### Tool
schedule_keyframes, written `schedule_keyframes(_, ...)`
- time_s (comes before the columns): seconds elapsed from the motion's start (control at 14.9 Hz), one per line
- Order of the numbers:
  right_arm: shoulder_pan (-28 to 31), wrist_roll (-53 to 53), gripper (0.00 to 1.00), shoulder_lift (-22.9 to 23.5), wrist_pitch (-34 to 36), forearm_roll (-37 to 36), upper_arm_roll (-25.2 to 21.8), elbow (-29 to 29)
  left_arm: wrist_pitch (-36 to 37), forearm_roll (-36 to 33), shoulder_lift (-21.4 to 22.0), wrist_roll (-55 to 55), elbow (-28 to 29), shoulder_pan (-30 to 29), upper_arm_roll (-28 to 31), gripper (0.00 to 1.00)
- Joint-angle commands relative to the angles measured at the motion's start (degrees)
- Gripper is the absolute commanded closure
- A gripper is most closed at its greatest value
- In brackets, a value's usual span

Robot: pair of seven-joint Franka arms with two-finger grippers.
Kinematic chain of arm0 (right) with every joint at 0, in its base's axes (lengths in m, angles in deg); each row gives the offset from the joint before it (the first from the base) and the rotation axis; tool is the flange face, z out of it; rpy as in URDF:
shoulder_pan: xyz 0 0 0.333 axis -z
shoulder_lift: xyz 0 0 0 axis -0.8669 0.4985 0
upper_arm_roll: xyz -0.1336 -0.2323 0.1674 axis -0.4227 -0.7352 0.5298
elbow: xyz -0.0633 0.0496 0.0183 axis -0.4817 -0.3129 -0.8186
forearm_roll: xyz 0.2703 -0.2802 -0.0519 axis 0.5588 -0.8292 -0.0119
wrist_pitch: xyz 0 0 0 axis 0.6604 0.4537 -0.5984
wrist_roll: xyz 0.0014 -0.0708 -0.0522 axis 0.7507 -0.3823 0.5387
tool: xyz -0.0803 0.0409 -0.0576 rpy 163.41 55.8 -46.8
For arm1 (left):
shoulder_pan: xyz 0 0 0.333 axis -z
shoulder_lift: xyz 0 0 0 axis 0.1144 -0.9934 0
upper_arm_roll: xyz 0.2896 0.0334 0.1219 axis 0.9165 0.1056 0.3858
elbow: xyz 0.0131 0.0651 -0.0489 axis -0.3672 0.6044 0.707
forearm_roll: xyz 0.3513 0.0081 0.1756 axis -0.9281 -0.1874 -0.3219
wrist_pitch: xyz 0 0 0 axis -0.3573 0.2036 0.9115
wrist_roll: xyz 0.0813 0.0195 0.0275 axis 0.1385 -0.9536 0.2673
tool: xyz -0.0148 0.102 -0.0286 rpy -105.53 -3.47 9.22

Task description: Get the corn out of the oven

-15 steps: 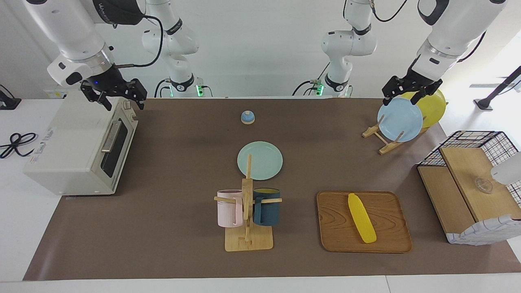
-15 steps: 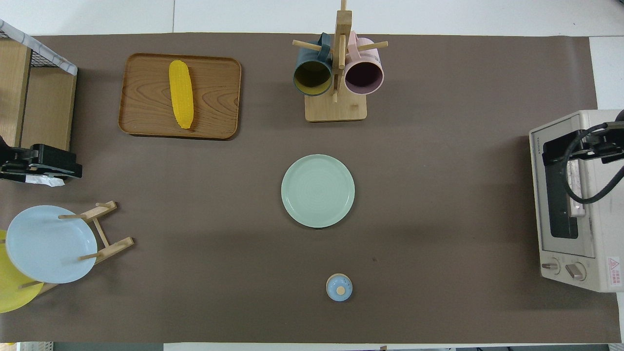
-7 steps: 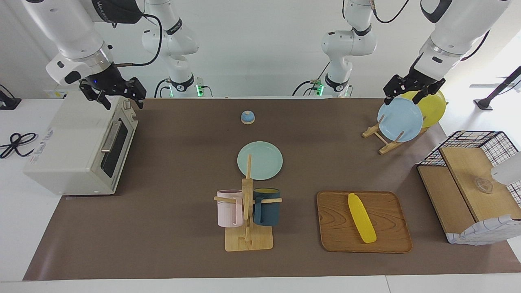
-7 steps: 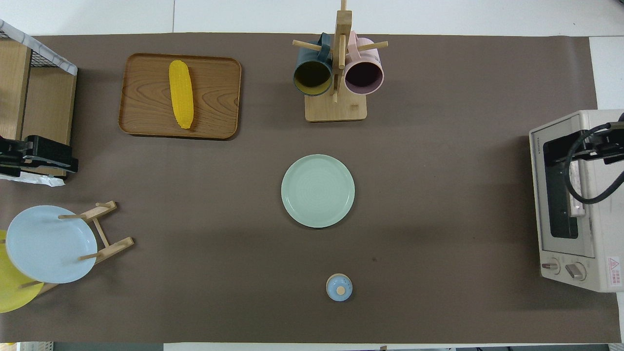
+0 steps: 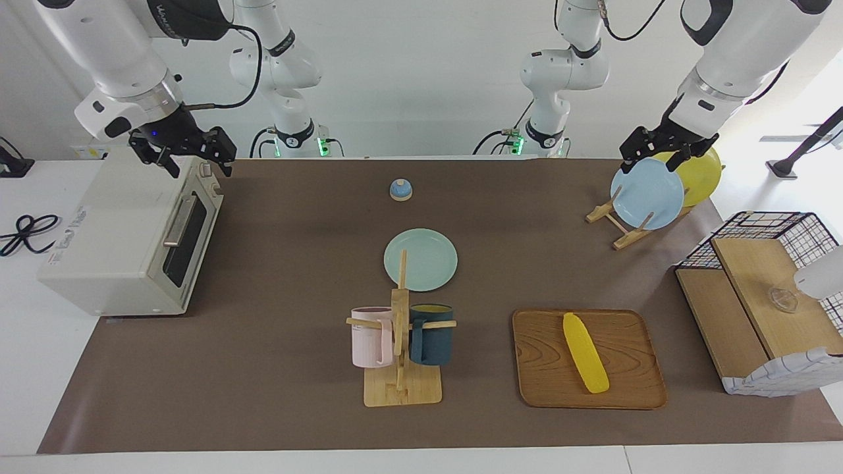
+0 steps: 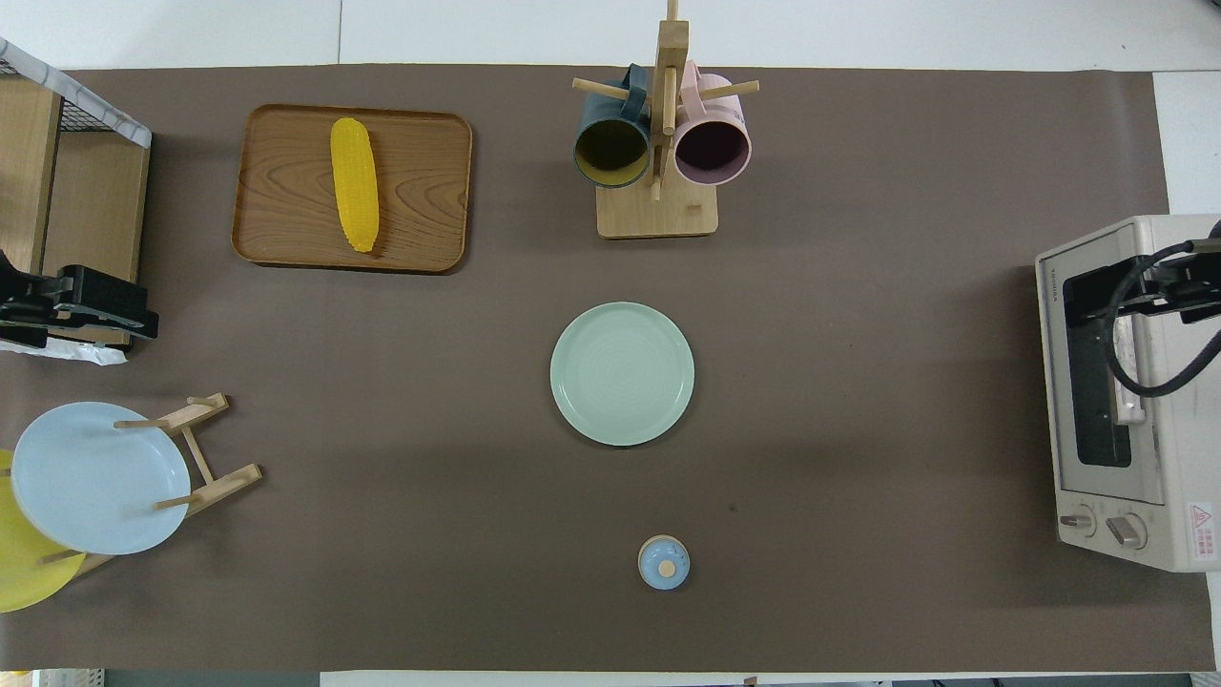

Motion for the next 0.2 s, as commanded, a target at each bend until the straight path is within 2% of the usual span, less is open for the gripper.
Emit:
schedule_keyframes(0.0, 0.3, 1.3, 0.00, -0.2, 0.9, 0.9, 0.0, 0.1, 0.9, -0.8, -0.1, -0.2, -0.4, -1.2, -0.9, 0.00)
schedule_keyframes(0.13, 0.4, 1.3, 0.00, -0.2, 0.8, 0.8, 0.0, 0.1, 0.2, -1.0, -0.1, -0.8, -0.3, -1.2, -1.0, 0.00)
